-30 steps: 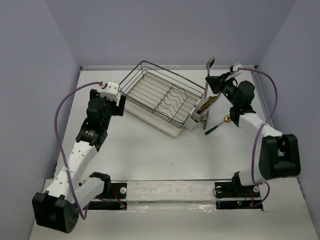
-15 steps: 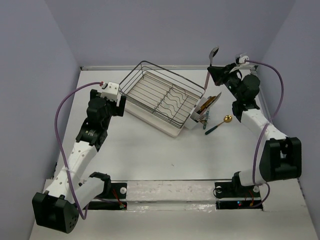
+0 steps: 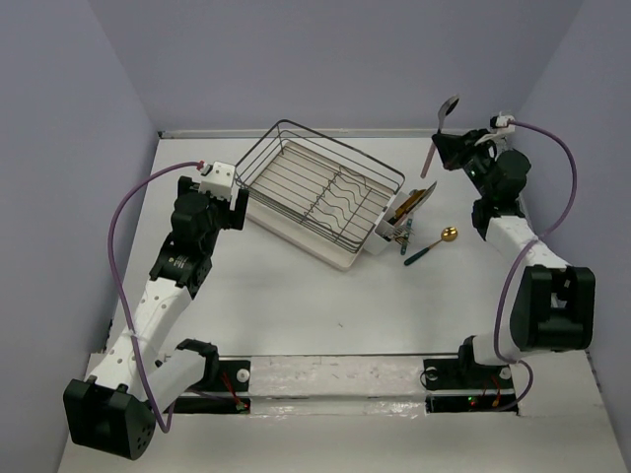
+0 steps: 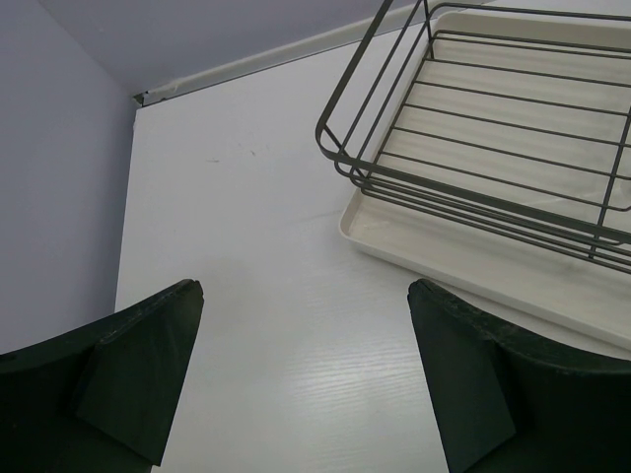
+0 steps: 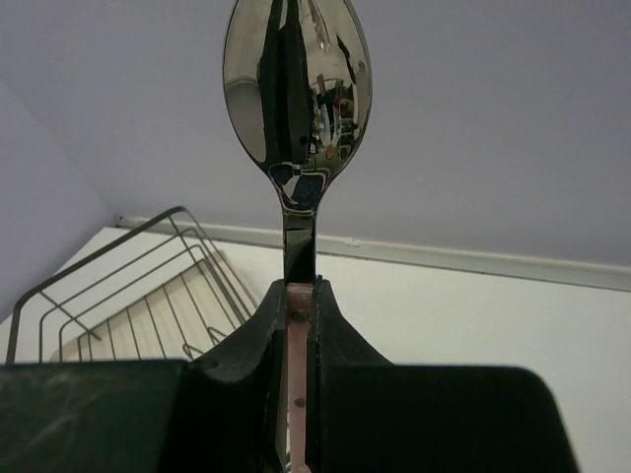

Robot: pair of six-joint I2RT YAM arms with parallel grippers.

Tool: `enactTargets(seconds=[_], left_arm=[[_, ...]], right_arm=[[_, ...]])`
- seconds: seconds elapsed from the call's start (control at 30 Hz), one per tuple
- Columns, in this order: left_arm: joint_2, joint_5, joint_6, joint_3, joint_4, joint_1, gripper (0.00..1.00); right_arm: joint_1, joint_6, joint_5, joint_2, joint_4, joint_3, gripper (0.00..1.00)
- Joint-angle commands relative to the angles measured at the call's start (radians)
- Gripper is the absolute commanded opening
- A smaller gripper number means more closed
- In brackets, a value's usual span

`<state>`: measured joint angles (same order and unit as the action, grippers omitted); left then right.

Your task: Sort the eating utensils into containers

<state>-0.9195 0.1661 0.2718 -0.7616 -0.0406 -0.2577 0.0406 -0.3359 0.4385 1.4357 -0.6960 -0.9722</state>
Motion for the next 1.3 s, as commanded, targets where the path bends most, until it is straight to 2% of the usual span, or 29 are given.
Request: enactTargets(seconds=[0.0, 0.1, 0.6, 1.03, 1.27], left_arm=[[0.015, -0.002, 0.006, -0.033, -0.03, 0.006, 0.99], [0.011, -0.005, 0.006, -0.038, -0.028, 0.006, 0.99], [-0.008, -0.019, -0.002, -0.051, -0.022, 0.006, 0.99], [-0.03, -0.031, -0.009, -0.096, 0.002, 0.005, 0.99], [-0.03, -0.033, -0.009, -0.108, 0.011, 0.006, 0.99]], right_arm=[[0.007, -0.058, 0.1, 0.052, -0.163, 0.061, 0.0], [0.007, -0.081, 0.098, 0.049, -0.237, 0.104, 0.0], [0.007, -0.11, 0.215, 0.068, -0.344, 0.217, 0.0], [0.007, -0.213, 0.215, 0.201, -0.692, 0.262, 0.0], [0.007, -0.111, 0.218, 0.17, -0.631, 0.273, 0.0]])
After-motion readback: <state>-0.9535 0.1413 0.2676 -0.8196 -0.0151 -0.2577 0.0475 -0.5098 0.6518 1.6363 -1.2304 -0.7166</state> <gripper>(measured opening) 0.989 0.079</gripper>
